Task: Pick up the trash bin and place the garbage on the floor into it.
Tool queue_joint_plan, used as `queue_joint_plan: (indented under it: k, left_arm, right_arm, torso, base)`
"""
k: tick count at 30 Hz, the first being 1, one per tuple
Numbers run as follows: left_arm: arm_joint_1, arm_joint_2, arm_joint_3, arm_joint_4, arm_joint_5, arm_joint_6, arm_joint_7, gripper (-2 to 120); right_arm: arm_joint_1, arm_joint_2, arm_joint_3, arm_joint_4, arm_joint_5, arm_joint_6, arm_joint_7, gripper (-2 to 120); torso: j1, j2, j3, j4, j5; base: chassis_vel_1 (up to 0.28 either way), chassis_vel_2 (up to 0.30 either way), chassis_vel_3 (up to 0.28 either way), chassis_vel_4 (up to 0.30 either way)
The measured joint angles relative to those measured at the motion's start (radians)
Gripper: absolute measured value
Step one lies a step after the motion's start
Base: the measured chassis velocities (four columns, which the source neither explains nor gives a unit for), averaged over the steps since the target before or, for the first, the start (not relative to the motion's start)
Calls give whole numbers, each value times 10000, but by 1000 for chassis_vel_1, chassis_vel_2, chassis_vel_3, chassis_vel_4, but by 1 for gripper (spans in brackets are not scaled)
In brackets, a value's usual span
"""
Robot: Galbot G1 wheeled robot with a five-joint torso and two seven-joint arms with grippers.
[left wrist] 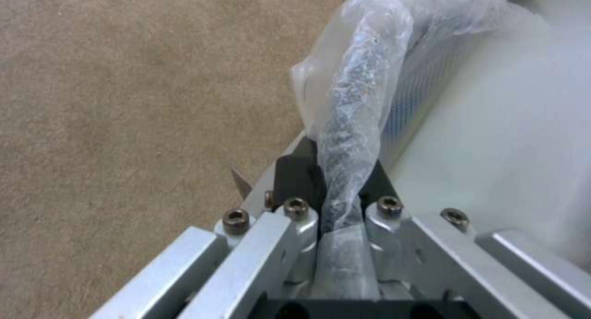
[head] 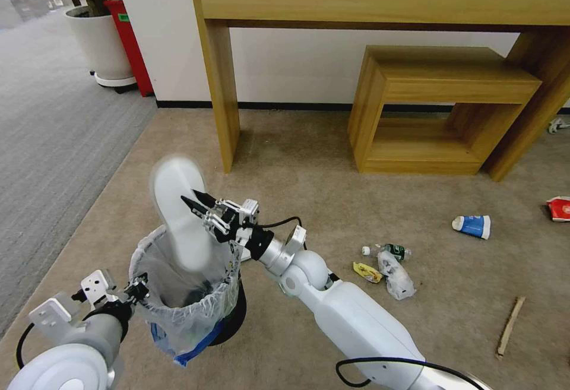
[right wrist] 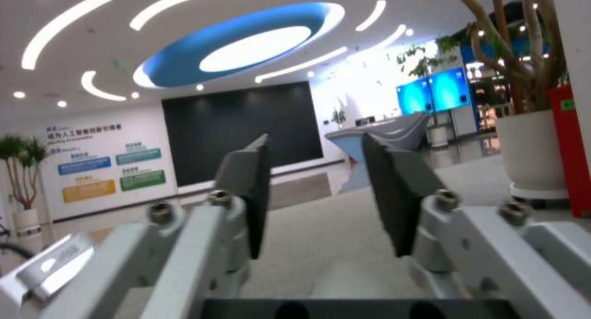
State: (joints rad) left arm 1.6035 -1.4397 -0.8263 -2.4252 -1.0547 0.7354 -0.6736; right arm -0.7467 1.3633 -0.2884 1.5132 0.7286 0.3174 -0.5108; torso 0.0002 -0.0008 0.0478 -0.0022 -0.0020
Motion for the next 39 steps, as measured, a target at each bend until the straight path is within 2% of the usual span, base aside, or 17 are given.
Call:
queue_joint_plan:
  k: [5, 7, 8, 9, 12, 13, 15, 16, 17, 20, 21, 24, 26, 28, 30, 33, 39]
  left_arm:
    - [0, 41, -31, -18, -63, 2, 0, 3]
    - [-1, 99, -104, -20, -158, 1, 0, 3]
    - [-6, 136, -162, -20, -216, 2, 0, 3]
    - [-6, 136, -162, -20, -216, 2, 0, 3]
    - [-36, 255, -366, 31, -411, 2, -1, 3]
    - [-36, 255, -366, 31, -411, 2, -1, 3]
    - [-55, 328, -466, 54, -515, 2, -6, 3]
    - [-80, 360, -521, 77, -559, 2, -10, 3]
    - [-80, 360, -521, 77, -559, 2, -10, 3]
    - [-164, 429, -644, 167, -643, 2, -17, 3]
    - [-164, 429, -644, 167, -643, 2, -17, 3]
    - [-179, 435, -691, 228, -668, 1, -12, 3]
    - [-177, 436, -691, 232, -668, 1, -2, 3]
    - [-154, 437, -693, 230, -668, 1, 7, 3]
    - [-145, 437, -682, 209, -669, 1, 8, 3]
    - [-54, 442, -656, 38, -672, 1, 6, 3]
    - [-21, 406, -707, 4, -662, 0, 9, 3]
  right_arm:
    - [-149, -85, 12, 173, -21, -11, 182, 59]
    - [-227, -148, 131, 432, -14, -73, 702, 70]
    - [-300, -198, 294, 705, -4, -193, 1253, 73]
    - [-300, -198, 294, 705, -4, -193, 1253, 73]
    - [-705, -434, 1073, 1796, -343, -901, 3078, 88]
    - [-705, -434, 1073, 1796, -343, -901, 3078, 88]
    - [-1201, -742, 1800, 2729, -748, -1683, 4386, 98]
    - [-1472, -943, 2194, 3135, -949, -2081, 4993, 99]
    - [-1472, -943, 2194, 3135, -949, -2081, 4993, 99]
    - [-2637, -1809, 3492, 4517, -1360, -3915, 7057, 100]
    - [-2637, -1809, 3492, 4517, -1360, -3915, 7057, 100]
    - [-3695, -2411, 4465, 5577, -1414, -5587, 9043, 100]
    - [-3942, -2488, 4660, 5761, -1333, -5912, 9446, 100]
    - [-4724, -2671, 5327, 6276, -818, -6941, 10747, 100]
    - [-4987, -2735, 5565, 6459, -410, -7312, 11164, 100]
    - [-5726, -3090, 6372, 7115, 1767, -8561, 12641, 100]
    - [-6471, -3444, 6805, 7672, 2908, -9315, 13806, 100]
  torso:
    - [-1, 0, 0, 0, 0]
    - [0, 0, 0, 1, 0]
    - [-1, 0, 0, 1, 0]
    - [-1, 0, 0, 1, 0]
    - [0, 0, 0, 1, 1]
    - [0, 0, 0, 1, 1]
    - [0, 0, 0, 3, 3]
    - [-1, 0, 0, 2, 3]
    - [-1, 0, 0, 2, 3]
    - [0, 0, 0, -3, 5]
    - [0, 0, 0, -3, 5]
    - [-1, 0, -1, -3, 2]
    - [-1, 1, -1, -1, 4]
    - [-1, 1, -1, -2, 1]
    - [-1, 0, -1, 0, 6]
    - [-1, 1, -2, -1, 1]
    - [-1, 1, -1, 1, 2]
  base:
    - [0, 0, 0, 0]
    - [0, 0, 0, 0]
    - [0, 0, 0, 0]
    - [0, 0, 0, 0]
    - [0, 0, 0, 0]
    - [0, 0, 0, 0]
    - [0, 0, 0, 0]
    - [0, 0, 0, 0]
    - [0, 0, 0, 0]
    - [0, 0, 0, 0]
    - [0, 0, 0, 0]
    - [0, 0, 0, 0]
    - [0, 0, 0, 0]
    - [0, 0, 0, 0]
    - [0, 0, 0, 0]
    - [0, 0, 0, 0]
    - [0, 0, 0, 0]
